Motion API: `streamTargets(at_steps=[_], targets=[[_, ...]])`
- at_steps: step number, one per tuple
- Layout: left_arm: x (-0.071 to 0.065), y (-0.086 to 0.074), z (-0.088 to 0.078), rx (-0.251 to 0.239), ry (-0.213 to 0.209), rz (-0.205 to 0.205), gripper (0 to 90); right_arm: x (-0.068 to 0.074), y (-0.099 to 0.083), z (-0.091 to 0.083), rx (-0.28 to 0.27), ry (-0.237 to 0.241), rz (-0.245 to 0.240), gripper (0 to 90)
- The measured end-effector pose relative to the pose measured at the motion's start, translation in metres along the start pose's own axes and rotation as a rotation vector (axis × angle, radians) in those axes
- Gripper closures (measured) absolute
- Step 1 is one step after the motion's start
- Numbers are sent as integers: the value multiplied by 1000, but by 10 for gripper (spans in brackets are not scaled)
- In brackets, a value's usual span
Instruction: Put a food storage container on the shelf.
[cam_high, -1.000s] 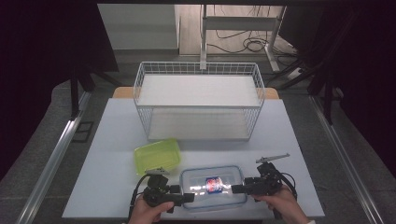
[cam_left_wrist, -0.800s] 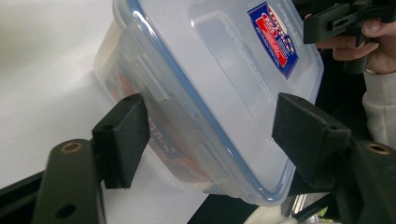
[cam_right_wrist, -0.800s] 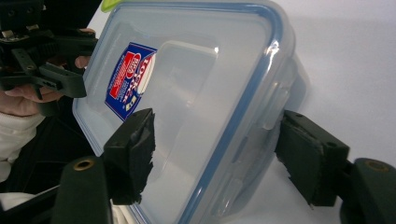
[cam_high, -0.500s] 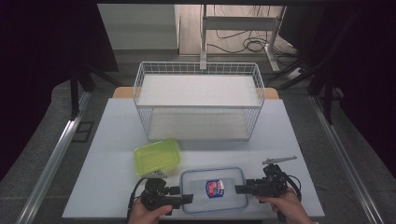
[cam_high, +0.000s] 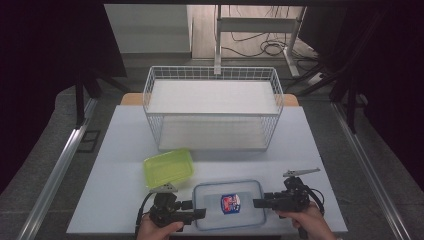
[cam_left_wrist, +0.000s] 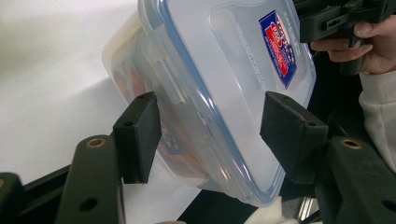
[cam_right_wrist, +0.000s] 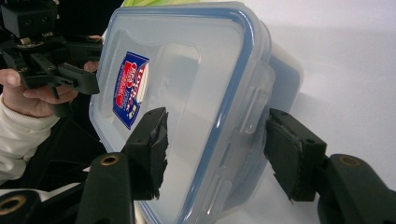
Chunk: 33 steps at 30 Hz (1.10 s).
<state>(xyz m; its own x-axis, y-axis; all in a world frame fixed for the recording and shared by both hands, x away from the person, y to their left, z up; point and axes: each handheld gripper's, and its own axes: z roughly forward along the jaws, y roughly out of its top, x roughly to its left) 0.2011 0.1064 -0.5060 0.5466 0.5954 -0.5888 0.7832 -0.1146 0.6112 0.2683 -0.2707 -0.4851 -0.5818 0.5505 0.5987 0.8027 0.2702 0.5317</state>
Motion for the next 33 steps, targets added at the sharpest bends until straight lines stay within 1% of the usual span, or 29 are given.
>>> streamTargets(at_steps=[4,8,14,20,25,26,28,32,33], targets=[[0,0,-1,-1,-1,2,390,0,0,-1,-1,4,-1,424],[0,0,-1,-2,-3,0,394,-2,-1,-1,-3,18,11,434],[1,0,-2,-5,-7,3,420,-1,-1,-2,0,17,0,437],[-1,-1,-3,-6,-1,7,421,0,-1,-3,-2,13,-5,442],[-1,-2,-3,-16,-3,8,427,0,-2,-4,-11,17,3,450],[-1,-2,-4,-21,-2,12,435,-1,-2,-5,-18,25,5,474],[-2,-2,-4,-24,2,16,438,-1,-3,-5,-21,31,7,478],[-2,-1,-4,-26,9,16,441,0,-3,-5,-27,22,2,475],[-3,0,-5,-27,15,22,442,1,-3,-5,-31,15,1,475]])
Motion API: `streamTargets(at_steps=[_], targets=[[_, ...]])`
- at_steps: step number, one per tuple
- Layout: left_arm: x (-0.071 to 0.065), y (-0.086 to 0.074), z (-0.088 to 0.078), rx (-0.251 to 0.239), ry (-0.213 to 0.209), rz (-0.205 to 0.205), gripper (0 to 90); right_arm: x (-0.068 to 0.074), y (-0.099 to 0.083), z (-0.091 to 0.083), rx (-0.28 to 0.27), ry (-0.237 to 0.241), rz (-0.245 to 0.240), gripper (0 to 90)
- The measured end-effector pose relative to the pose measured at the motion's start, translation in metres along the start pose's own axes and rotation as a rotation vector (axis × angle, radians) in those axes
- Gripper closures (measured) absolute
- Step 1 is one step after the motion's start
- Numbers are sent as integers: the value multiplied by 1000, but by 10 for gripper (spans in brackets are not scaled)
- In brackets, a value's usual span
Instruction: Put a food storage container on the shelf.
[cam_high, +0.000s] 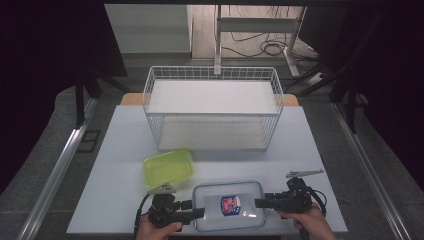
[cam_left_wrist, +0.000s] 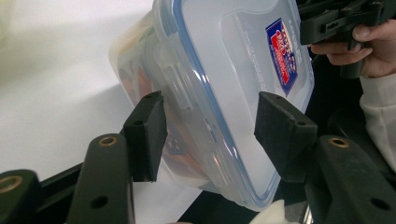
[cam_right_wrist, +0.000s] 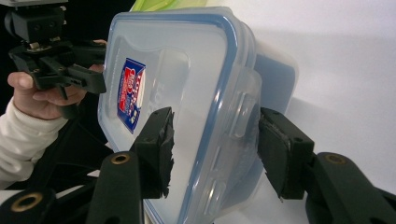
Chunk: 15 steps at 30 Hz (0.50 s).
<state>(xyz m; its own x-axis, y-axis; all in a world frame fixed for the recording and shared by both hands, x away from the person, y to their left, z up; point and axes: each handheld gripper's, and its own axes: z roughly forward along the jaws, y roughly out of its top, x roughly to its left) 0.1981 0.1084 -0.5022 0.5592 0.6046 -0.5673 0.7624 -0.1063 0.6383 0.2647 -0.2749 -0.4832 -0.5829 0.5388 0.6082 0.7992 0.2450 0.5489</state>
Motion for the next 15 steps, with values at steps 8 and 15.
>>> streamTargets(at_steps=[8,15], targets=[[-5,2,-1,-14,35,37,466,5,0,-1,-29,-24,-14,486],[-5,4,-2,-25,48,50,482,9,1,-4,-48,-36,-37,498]])
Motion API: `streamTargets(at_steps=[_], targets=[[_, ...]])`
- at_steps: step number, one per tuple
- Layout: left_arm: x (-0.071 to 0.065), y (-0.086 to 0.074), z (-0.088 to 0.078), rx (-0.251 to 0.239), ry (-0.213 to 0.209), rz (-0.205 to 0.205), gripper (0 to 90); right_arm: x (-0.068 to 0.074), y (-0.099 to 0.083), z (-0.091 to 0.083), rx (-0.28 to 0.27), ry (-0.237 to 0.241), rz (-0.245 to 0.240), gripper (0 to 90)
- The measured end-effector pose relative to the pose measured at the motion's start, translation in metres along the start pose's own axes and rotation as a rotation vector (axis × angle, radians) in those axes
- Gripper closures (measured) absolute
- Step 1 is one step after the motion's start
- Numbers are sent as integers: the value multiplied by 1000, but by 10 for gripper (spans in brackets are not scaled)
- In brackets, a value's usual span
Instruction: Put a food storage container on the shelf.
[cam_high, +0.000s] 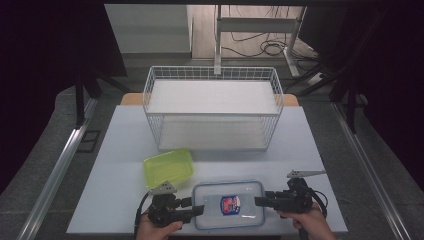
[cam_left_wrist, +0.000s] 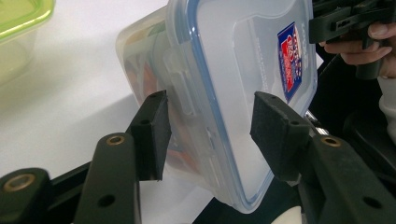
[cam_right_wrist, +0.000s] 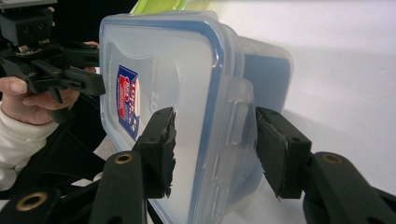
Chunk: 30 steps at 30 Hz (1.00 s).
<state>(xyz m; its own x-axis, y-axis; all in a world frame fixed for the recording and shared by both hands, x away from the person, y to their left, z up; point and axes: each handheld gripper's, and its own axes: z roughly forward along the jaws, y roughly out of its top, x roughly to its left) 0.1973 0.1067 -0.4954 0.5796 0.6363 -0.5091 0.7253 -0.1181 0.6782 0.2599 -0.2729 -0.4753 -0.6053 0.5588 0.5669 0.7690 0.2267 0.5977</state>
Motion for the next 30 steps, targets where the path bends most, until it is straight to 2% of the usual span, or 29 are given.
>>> streamTargets(at_steps=[16,22,30], targets=[[0,3,-1,-20,12,16,502,3,0,-2,-29,-4,-27,507],[-3,7,-5,-37,20,42,503,6,2,-5,-48,-3,-42,508],[-7,18,-15,-57,29,73,505,14,12,-10,-84,-4,-90,509]])
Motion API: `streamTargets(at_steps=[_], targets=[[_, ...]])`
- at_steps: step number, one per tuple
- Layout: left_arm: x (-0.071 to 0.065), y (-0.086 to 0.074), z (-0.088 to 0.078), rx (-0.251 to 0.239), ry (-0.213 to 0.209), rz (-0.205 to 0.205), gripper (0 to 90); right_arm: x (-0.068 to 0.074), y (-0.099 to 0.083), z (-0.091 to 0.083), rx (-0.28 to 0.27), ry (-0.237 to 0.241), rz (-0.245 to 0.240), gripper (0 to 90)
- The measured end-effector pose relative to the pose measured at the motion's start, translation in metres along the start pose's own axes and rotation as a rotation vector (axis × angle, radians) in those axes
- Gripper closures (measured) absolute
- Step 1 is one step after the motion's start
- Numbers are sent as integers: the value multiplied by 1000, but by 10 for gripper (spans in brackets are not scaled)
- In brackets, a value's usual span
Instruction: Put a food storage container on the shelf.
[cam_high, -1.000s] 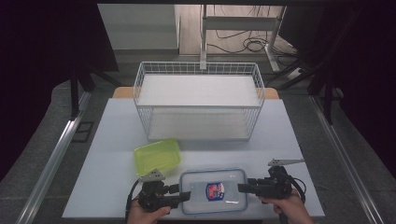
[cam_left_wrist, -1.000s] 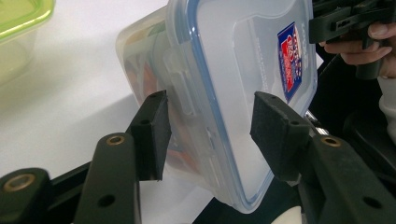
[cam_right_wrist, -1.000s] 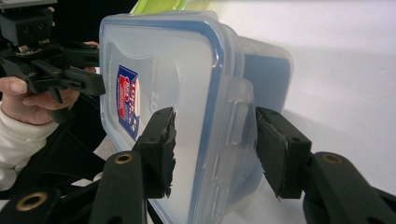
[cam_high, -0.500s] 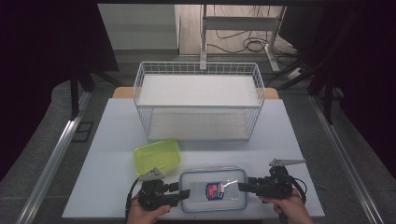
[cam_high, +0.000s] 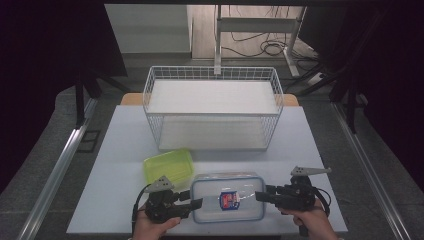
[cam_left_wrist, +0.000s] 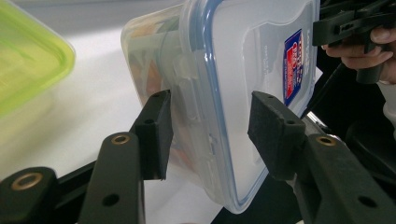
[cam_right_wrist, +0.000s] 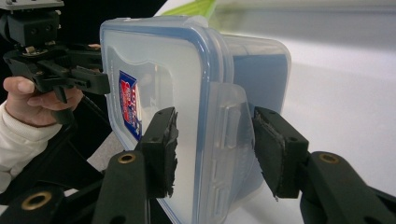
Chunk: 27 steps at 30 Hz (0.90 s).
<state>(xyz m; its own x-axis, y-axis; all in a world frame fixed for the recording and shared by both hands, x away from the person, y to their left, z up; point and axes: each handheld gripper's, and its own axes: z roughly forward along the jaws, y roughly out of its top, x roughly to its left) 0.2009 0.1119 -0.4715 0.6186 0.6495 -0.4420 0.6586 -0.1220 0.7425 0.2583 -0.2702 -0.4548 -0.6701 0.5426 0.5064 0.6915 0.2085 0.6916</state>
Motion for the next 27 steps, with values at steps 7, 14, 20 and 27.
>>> streamTargets(at_steps=[7,14,20,27], targets=[[-4,26,-11,-22,20,70,506,7,18,-6,-40,0,-39,509],[-7,54,-23,-60,36,117,507,14,43,-14,-86,-3,-85,508],[0,79,-31,-90,37,144,510,19,69,-17,-118,-10,-121,508],[9,101,-39,-120,50,172,510,21,97,-12,-142,-16,-148,505]])
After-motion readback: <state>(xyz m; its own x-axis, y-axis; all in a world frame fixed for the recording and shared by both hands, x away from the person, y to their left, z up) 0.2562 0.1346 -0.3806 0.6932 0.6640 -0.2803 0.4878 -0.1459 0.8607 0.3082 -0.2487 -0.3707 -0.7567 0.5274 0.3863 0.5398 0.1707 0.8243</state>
